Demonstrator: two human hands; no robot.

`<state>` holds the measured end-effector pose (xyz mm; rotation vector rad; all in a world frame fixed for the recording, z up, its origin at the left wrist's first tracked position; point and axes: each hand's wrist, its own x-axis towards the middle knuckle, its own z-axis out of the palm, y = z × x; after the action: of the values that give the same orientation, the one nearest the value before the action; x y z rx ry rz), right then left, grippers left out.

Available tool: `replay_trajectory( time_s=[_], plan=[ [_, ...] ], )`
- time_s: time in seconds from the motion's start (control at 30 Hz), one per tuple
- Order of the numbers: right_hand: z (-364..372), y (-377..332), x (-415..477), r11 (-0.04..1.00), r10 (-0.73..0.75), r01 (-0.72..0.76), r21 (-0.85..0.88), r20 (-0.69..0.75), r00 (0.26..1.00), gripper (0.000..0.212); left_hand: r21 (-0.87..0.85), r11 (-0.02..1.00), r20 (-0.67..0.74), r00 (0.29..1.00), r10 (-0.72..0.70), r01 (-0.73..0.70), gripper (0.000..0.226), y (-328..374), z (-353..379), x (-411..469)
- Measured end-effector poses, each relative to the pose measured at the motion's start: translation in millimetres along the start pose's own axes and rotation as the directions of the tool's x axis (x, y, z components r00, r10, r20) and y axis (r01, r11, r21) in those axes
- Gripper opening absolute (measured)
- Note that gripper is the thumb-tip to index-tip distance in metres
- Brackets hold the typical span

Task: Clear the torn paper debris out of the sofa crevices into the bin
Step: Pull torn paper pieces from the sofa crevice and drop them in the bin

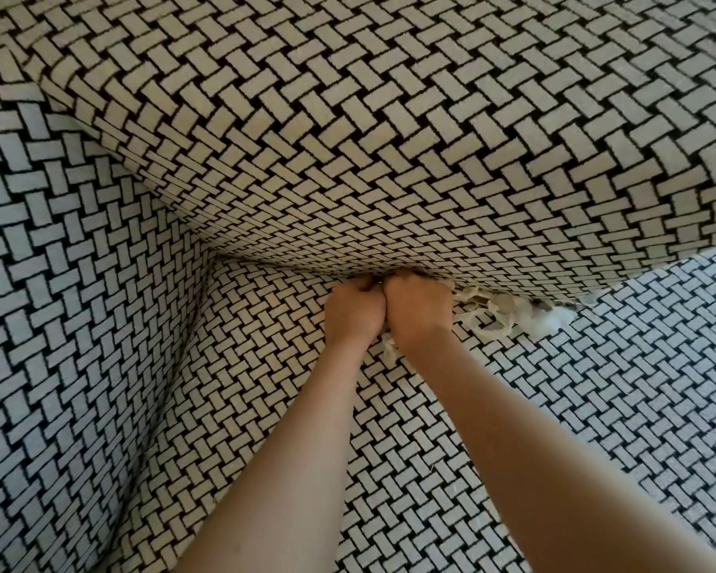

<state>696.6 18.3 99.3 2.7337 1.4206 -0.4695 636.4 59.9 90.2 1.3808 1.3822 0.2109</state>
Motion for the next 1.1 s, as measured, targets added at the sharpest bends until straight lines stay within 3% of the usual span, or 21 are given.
replay_trajectory(
  time_s=[0.1, 0.17, 0.23, 0.3, 0.47, 0.57, 0.67, 0.83, 0.97, 1.1],
  plan=[
    [2.2, 3.3, 4.4, 0.992, -0.113, 0.114, -0.052, 0.014, 0.993, 0.020, 0.011, 0.998, -0.028, 0.998, 0.059, -0.058, 0.025, -4.5, 0.4, -3.0],
    [11.4, 4.5, -0.3, 0.991, -0.113, 0.100, -0.094, -0.140, 0.984, 0.008, -0.054, 0.997, -0.032, 0.998, 0.051, -0.053, 0.029, -7.7, -0.8, -4.1],
    [25.5, 8.8, 0.1, 0.992, -0.070, 0.102, 0.069, -0.366, 0.928, 0.015, -0.218, 0.974, -0.017, 0.998, -0.062, 0.057, 0.023, -8.5, -5.0, -4.7],
    [33.0, 9.6, -4.9, 0.951, -0.039, 0.173, 0.256, -0.456, 0.889, 0.026, -0.340, 0.919, 0.071, 0.979, -0.189, 0.202, 0.027, -6.3, -11.3, -3.2],
    [43.5, 0.1, -20.2, 0.874, -0.131, 0.331, 0.356, -0.483, 0.866, 0.031, -0.280, 0.923, 0.156, 0.961, -0.229, 0.265, 0.038, -4.7, -16.8, 1.3],
    [44.3, 6.3, -19.7, 0.874, -0.241, 0.423, 0.237, -0.546, 0.803, 0.027, -0.332, 0.903, 0.228, 0.952, -0.204, 0.273, 0.039, -6.8, -21.3, -1.5],
    [40.8, 16.1, -26.4, 0.934, -0.218, 0.344, 0.101, -0.601, 0.769, 0.029, -0.466, 0.828, 0.238, 0.945, -0.223, 0.313, 0.039, -8.1, -23.8, -3.3],
    [34.3, 20.4, -31.9, 0.990, -0.072, 0.125, 0.061, -0.540, 0.838, 0.036, -0.549, 0.743, 0.322, 0.917, -0.235, 0.383, 0.041, -10.2, -28.2, -2.1],
    [46.3, 24.0, -42.2, 0.959, -0.068, 0.165, 0.229, -0.379, 0.923, 0.042, -0.590, 0.703, 0.346, 0.911, -0.224, 0.397, 0.041, -14.8, -32.5, -2.0],
    [45.4, 22.8, -45.1, 0.940, -0.093, 0.229, 0.252, -0.457, 0.885, 0.031, -0.584, 0.729, 0.305, 0.929, -0.210, 0.357, 0.040, -16.0, -29.9, -4.2]
  ],
)
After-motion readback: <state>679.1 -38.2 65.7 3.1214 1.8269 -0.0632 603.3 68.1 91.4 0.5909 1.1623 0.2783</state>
